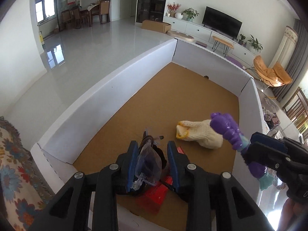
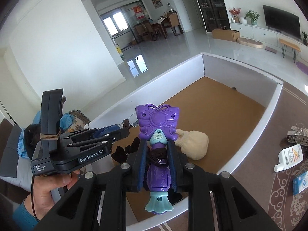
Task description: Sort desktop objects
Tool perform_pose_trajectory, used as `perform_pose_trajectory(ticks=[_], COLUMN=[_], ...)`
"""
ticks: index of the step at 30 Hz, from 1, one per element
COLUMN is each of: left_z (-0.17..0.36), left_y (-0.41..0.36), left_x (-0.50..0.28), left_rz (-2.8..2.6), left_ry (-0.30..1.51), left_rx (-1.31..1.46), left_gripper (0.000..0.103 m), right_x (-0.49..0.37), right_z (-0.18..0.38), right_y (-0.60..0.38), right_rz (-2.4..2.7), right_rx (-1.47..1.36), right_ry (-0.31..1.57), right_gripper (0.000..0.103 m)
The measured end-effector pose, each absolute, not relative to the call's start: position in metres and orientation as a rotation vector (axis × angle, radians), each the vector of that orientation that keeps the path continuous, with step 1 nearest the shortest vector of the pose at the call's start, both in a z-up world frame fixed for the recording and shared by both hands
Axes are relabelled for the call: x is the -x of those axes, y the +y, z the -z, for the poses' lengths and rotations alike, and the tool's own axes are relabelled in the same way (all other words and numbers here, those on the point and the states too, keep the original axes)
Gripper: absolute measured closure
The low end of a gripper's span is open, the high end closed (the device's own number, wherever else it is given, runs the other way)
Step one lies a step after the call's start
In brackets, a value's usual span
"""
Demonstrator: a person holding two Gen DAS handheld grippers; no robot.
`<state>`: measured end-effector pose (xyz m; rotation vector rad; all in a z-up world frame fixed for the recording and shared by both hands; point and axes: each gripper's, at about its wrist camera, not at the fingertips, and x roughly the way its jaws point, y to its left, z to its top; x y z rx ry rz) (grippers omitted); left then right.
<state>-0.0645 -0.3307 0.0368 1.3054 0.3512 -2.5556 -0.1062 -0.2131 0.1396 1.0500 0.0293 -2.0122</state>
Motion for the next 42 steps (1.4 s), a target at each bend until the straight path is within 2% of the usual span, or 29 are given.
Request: perform_pose_trajectory(ticks=[1,2,3,5,7,9,12,16,19,20,26,32,42], left_z=[-0.033,-0.031,-0.03,-0.031,-0.036,-0.041,-0.056,-0.073,-0.079,-0.078,-0.045,0.004,0.042], left_y=[-0.332,-0.332,-0.33,-0.325,-0.317,-0.301,-0.262,-0.194,-0.138,-0.121,-0.043,-0.036,-0.041], left_x=[0.061,0.057,0.05,0.038,0.026,0.018,0.011,0.005,0.005,0.005,0.009,0.042,0.071], left_rz=[2.547,2.547,2.554,2.577,2.605,2.661,2.794,2.992,3.098,3.125,3.156,3.017,2.916], left_ry=[0.36,0.37,0.376,0.38,0.392,0.405,0.396,0.371,0.289,0.258,0.056,0.094,0.069], left_rx=[-1.302,-1.287,-1.262,-1.211,-1.184,-1.158,-1.116,-1.11,-1.151,-1.172,-1.34,-1.514,-1.539], left_gripper=[0.055,0.039,0.027,0.024,0.024,0.024,0.024,0.023,0.016,0.011,0.011,0.011,0.011], right_x=[0.108,0.11,0.111,0.109,0.104,0.097,0.083,0.074,0.074,0.074,0.071,0.061,0.059], right_z=[-0.131,-0.122,-0.116,-0.113,-0.116,-0.121,-0.122,-0.097,-0.068,-0.06,-0.024,-0.015,-0.01], right_y=[-0.224,-0.232,-0.236,-0.23,-0.214,-0.189,-0.139,-0.064,-0.009,0.011,0.084,0.091,0.082], right_rz=[2.002,1.995,1.993,2.012,2.025,2.081,2.219,2.384,2.47,2.49,2.565,2.565,2.581], right_rx=[-1.077,-1.108,-1.128,-1.11,-1.069,-1.018,-0.939,-0.984,-1.121,-1.164,-1.325,-1.329,-1.305], right_ry=[0.048,0.062,0.067,0.048,0.008,-0.003,-0.002,0.009,0.05,0.045,-0.018,0.008,0.076], right_gripper=[0.067,0.045,0.032,0.032,0.026,0.016,0.005,0.002,0.002,0.002,0.002,0.002,0.001])
